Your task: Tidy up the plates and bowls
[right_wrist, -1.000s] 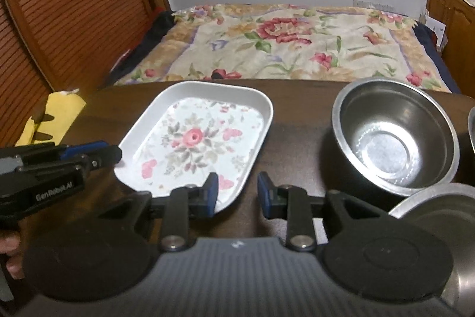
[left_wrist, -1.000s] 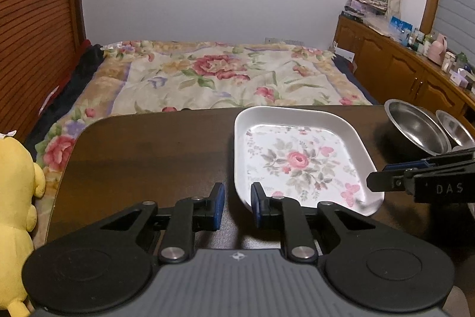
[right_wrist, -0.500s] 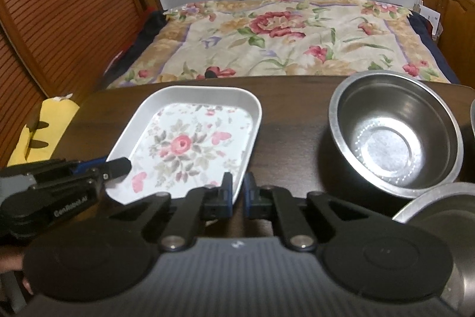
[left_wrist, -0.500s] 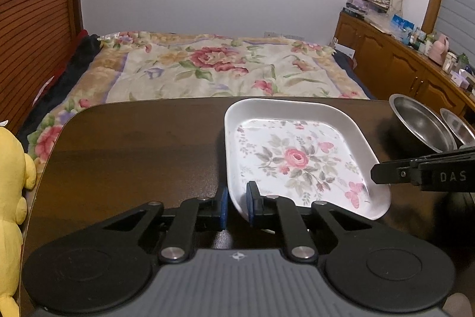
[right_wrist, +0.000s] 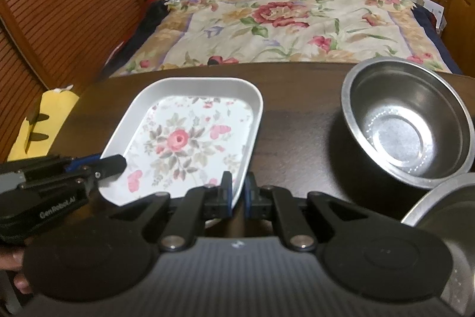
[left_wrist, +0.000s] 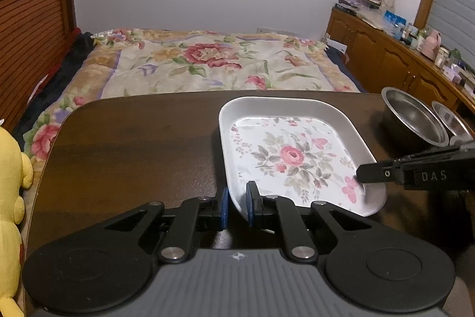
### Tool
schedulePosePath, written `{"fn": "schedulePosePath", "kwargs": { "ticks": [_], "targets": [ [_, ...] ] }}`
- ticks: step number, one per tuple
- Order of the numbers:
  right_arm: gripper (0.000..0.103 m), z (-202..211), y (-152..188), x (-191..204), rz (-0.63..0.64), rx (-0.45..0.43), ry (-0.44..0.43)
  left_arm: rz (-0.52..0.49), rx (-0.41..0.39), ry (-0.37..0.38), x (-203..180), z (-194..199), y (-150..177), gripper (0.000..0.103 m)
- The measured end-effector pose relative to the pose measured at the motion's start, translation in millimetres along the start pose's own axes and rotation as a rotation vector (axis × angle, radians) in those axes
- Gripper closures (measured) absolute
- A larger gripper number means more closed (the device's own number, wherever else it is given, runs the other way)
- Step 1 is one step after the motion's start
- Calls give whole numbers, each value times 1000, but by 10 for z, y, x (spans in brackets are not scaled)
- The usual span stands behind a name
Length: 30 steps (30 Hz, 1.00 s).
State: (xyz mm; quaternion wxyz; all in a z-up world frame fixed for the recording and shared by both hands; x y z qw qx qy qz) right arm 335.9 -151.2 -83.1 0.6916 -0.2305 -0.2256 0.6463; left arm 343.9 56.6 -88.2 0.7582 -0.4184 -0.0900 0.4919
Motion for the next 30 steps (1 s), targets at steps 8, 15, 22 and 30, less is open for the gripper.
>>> {"fn": "schedulePosePath", "kwargs": {
  "ticks": [8, 15, 22, 30],
  "targets": [
    [94, 29, 15, -16, 20, 0, -13, 8, -2, 39, -4, 58, 44, 89],
    [94, 129, 4, -88, -1, -21, -42, 20, -29, 63, -29, 184, 48, 89],
    [94, 394, 15, -171, -11, -70, -74, 14, -81, 62, -273, 500, 35, 89],
    [94, 763, 58, -346, -25, -129, -114, -25, -111, 83, -554, 834, -1, 89]
  ]
}}
Point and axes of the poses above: each gripper's, at about its wrist camera, not at the fingertips, and z roughly against the way its jaws point, x to its left, y to its underside, the point moved 4 cm from there along -z, roughly the way its jaws point, and after that the axes turned 14 degrees about y, right-handed, at the moved point
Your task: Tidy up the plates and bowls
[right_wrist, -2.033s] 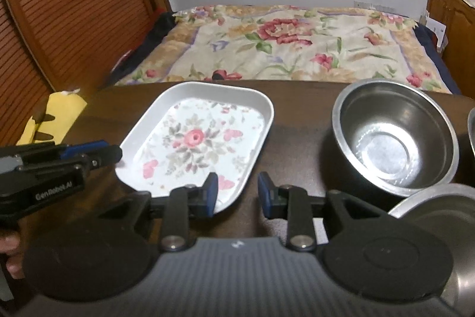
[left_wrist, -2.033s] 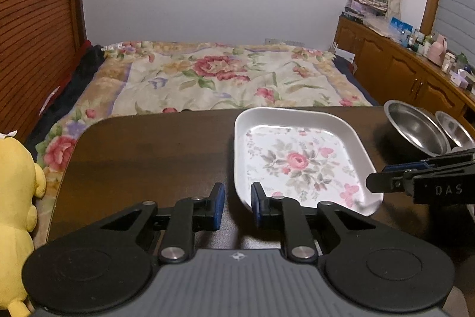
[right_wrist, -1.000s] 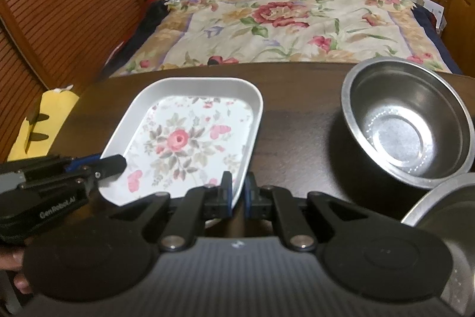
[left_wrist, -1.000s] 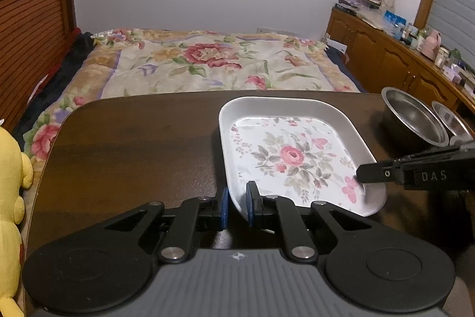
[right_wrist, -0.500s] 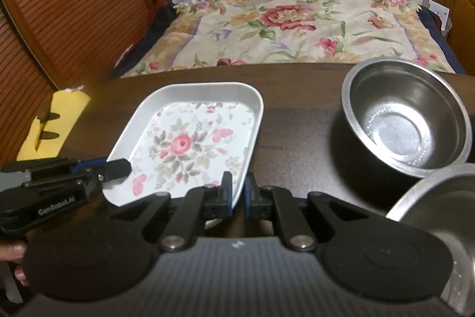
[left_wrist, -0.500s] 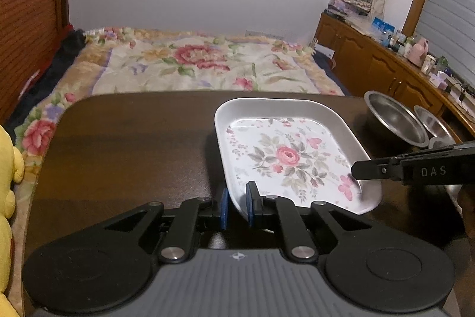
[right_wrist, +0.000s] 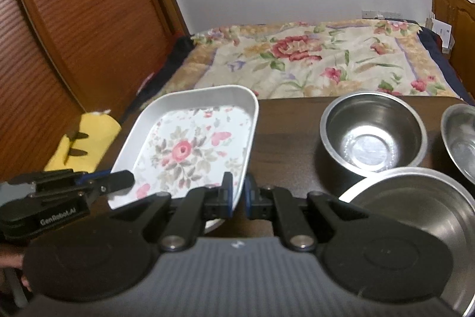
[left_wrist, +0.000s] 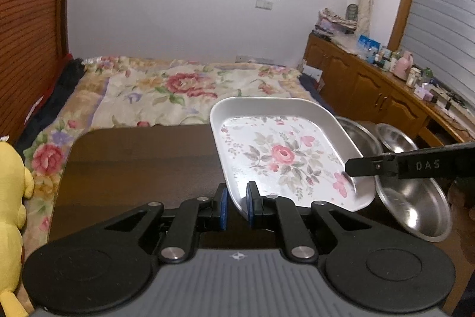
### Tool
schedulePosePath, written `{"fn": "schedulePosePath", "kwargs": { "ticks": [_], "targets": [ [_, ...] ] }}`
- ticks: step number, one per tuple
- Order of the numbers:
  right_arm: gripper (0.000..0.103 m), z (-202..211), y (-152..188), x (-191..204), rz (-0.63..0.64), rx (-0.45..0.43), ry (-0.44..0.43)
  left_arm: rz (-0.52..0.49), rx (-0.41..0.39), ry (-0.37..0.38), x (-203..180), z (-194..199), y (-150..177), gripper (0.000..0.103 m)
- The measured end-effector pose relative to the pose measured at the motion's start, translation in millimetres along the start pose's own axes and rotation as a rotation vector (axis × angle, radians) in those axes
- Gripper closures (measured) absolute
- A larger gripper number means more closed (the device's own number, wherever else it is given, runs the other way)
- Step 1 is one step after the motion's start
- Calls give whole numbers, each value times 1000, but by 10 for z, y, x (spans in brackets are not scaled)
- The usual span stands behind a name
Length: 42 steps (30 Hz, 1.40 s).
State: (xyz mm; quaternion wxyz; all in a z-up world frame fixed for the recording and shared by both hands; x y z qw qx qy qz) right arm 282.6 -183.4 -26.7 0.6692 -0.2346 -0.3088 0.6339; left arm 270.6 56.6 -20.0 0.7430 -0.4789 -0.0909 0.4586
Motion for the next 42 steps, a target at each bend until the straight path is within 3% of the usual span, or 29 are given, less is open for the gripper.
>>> {"fn": "schedulePosePath", "kwargs": {
  "ticks": [7, 14, 22, 42],
  "targets": [
    [94, 262, 17, -29, 5, -46, -36, -24, -23, 14, -173, 300, -25, 89],
    [94, 460, 193, -51, 23, -67, -71, 13, -13, 49, -253, 505, 180, 89],
    [94, 575, 457, -72, 46, -50, -88, -5, 37, 41, -400, 576, 433, 89],
    [93, 780, 1026, -110, 103, -4, -119, 14, 47, 37, -627, 727, 1052, 89]
  ]
}}
Point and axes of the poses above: each gripper's, at about its wrist camera, not at the fingertips, and z roughly against the way its jaws point, x to its left, y to its underside, the point moved 4 cm from there along -z, roughly the way its jaws point, and after that the axes turned 14 degrees about y, right-handed, at the moved point
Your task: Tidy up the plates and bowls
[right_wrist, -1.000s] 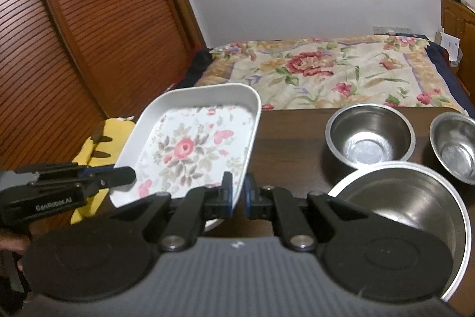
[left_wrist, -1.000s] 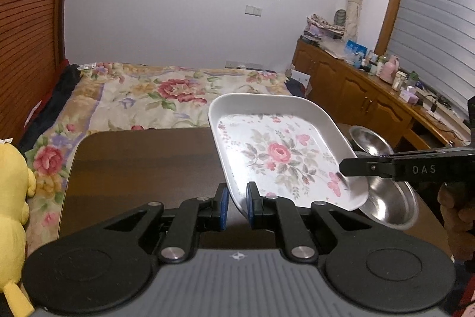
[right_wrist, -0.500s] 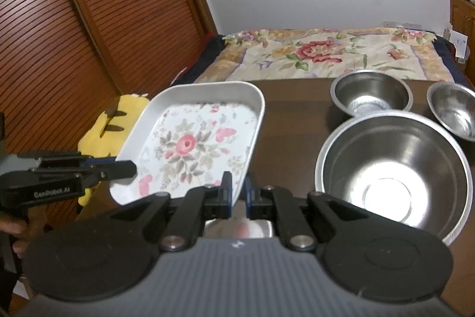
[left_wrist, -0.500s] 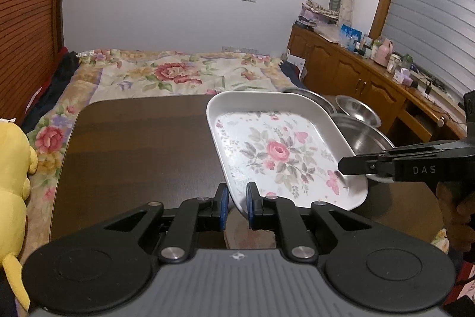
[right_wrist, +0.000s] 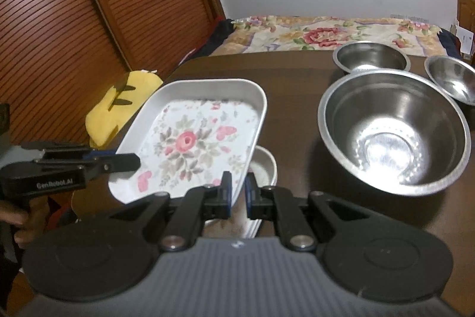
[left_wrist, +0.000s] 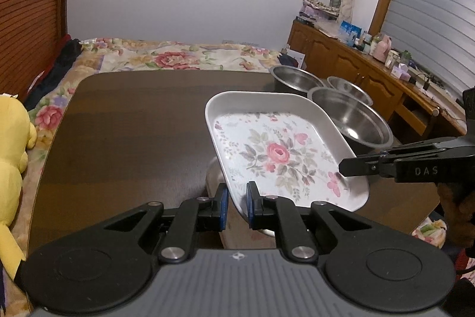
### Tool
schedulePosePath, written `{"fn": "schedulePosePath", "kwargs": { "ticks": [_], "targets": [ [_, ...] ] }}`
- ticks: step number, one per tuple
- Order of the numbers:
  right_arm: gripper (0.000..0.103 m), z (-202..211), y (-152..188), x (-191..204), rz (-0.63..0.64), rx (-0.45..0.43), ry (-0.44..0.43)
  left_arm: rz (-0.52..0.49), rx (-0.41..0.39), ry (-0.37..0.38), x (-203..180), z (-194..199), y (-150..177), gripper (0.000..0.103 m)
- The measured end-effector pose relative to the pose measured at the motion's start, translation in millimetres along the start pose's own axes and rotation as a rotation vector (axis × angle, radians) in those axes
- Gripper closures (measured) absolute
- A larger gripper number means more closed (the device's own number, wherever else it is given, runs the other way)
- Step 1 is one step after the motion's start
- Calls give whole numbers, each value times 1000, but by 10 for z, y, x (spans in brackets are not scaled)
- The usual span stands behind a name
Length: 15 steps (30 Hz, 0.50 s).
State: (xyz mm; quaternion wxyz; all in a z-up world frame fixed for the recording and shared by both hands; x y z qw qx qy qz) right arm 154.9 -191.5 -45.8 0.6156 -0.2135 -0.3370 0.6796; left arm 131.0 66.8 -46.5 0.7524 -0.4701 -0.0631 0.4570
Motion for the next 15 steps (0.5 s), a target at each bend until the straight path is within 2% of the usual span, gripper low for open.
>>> {"fn": "schedulePosePath", "kwargs": {
  "ticks": [15],
  "targets": [
    [92, 48, 268, 78, 71, 16, 21, -15, 34, -18, -86, -24, 206, 89]
  ]
}}
Point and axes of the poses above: each gripper's, at about its wrist camera, not at the fingertips, and z roughly against the way its jaws point, x to its left, y to its underside, the point moved 4 cm from there along -z, roughly the way its jaws point, and after that the axes turned 14 degrees about y, right-handed, at the moved point
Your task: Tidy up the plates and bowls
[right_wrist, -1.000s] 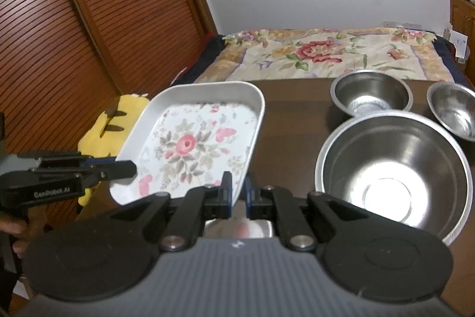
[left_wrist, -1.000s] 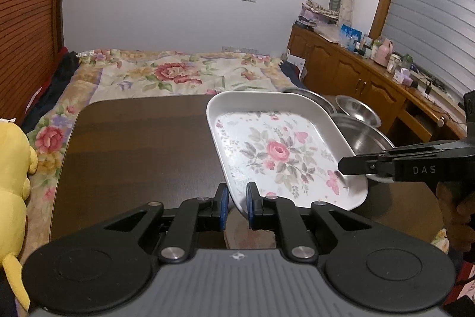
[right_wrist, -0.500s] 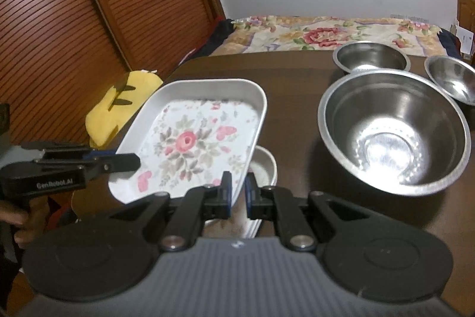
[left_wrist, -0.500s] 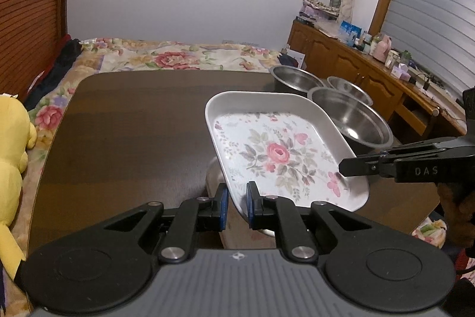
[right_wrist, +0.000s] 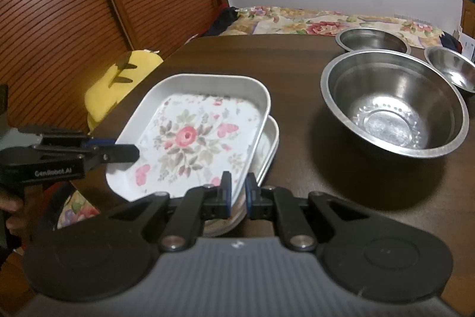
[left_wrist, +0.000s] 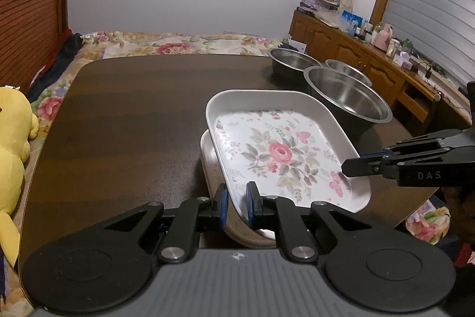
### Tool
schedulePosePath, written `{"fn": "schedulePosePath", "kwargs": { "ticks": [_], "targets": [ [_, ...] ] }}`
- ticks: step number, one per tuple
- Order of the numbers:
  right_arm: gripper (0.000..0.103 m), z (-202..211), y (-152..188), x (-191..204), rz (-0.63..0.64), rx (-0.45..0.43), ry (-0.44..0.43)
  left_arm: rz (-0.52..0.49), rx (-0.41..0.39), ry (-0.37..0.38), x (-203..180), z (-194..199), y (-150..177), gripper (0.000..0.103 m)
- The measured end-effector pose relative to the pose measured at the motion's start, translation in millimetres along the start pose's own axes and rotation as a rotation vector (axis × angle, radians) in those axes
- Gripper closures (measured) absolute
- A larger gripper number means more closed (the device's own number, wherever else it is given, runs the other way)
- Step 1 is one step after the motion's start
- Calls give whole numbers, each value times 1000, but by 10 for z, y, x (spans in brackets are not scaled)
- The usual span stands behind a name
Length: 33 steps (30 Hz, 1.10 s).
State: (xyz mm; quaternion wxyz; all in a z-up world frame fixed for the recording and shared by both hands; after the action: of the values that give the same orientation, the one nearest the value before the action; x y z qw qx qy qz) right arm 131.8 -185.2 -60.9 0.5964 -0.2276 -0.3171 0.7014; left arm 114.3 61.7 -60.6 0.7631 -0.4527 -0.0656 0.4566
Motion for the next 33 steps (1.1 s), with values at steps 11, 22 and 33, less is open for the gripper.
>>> {"fn": "schedulePosePath", "kwargs": {
  "ticks": [11, 22, 33],
  "targets": [
    [92, -19, 16, 22, 29, -5, 13, -29, 18, -35, 8, -81, 23, 89],
    [88, -41, 50, 45, 22, -20, 17, -83, 20, -101, -30, -134, 0, 89],
    [88, -71, 31, 102, 38, -34, 25, -82, 17, -138, 23, -151, 41, 89]
  ]
}}
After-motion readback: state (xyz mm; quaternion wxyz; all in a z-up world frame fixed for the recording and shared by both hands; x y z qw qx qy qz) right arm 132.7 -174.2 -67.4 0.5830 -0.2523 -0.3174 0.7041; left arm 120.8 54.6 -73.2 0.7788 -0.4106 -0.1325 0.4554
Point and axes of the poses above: each gripper's, at about its wrist camera, not at the fingertips, and z roughly against the way its jaws point, x to its left, y to its underside, the point moved 4 cm from there along -z, roughly the way its jaws point, and after that the axes turned 14 degrees about y, right-handed, at the moved point
